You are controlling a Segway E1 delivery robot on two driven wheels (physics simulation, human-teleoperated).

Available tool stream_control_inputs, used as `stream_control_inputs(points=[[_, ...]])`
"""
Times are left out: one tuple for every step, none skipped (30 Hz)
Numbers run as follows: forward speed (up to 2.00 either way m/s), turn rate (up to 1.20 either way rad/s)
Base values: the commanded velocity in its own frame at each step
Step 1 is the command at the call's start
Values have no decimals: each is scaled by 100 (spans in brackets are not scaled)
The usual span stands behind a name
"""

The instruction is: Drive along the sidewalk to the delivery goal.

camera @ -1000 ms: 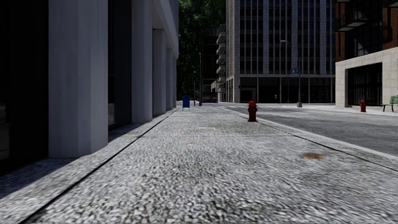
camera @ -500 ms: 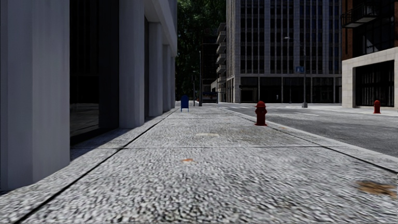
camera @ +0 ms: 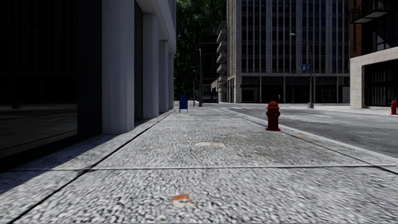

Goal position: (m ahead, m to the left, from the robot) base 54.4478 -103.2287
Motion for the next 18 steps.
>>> stream_control_inputs(points=[[200, 0], [200, 0], [200, 0], [200, 0], [200, 0], [200, 0], [200, 0], [200, 0], [200, 0], [200, 0], [200, 0], [200, 0], [200, 0], [200, 0], [200, 0], [200, 0], [200, 0], [200, 0]])
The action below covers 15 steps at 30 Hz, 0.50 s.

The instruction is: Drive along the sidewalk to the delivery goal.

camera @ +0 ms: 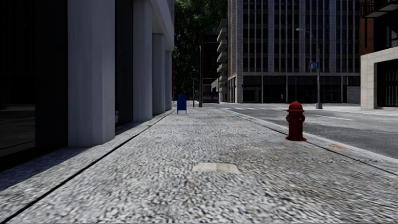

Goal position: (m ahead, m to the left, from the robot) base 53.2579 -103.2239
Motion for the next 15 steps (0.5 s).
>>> stream_control_inputs(points=[[200, 0], [200, 0], [200, 0], [200, 0], [200, 0], [200, 0], [200, 0], [200, 0], [200, 0], [200, 0], [200, 0], [200, 0], [200, 0], [200, 0], [200, 0]])
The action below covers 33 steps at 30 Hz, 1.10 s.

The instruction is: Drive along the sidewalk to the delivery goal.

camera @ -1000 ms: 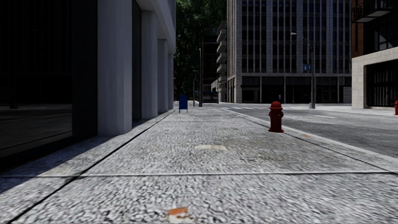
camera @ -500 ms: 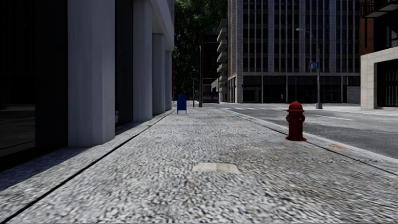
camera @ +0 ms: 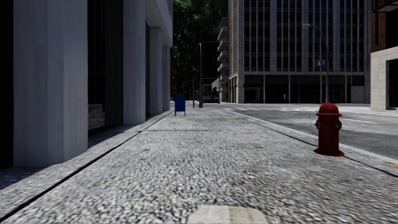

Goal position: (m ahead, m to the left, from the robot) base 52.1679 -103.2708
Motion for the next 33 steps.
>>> stream_control_inputs(points=[[200, 0], [200, 0], [200, 0], [200, 0], [200, 0], [200, 0], [200, 0], [200, 0], [200, 0], [200, 0], [200, 0], [200, 0], [200, 0], [200, 0], [200, 0], [200, 0], [200, 0], [200, 0], [200, 0], [200, 0], [200, 0], [200, 0], [200, 0], [200, 0], [200, 0], [200, 0], [200, 0], [200, 0], [200, 0], [200, 0], [200, 0], [200, 0], [200, 0]])
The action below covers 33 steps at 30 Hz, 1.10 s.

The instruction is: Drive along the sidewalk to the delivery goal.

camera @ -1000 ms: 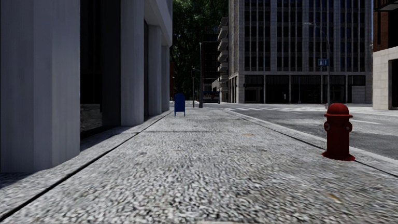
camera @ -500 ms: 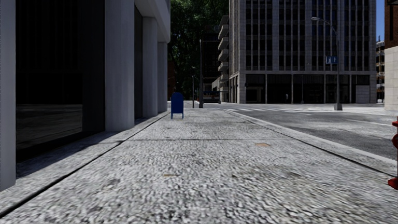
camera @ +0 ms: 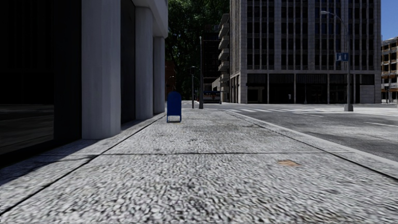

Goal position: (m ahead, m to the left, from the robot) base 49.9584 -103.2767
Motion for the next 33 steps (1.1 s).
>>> stream_control_inputs(points=[[200, 0], [200, 0], [200, 0], [200, 0], [200, 0], [200, 0], [200, 0], [200, 0], [200, 0], [200, 0], [200, 0], [200, 0], [200, 0], [200, 0], [200, 0], [200, 0], [200, 0], [200, 0], [200, 0], [200, 0], [200, 0], [200, 0], [200, 0], [200, 0], [200, 0], [200, 0], [200, 0], [200, 0], [200, 0], [200, 0], [200, 0], [200, 0], [200, 0]])
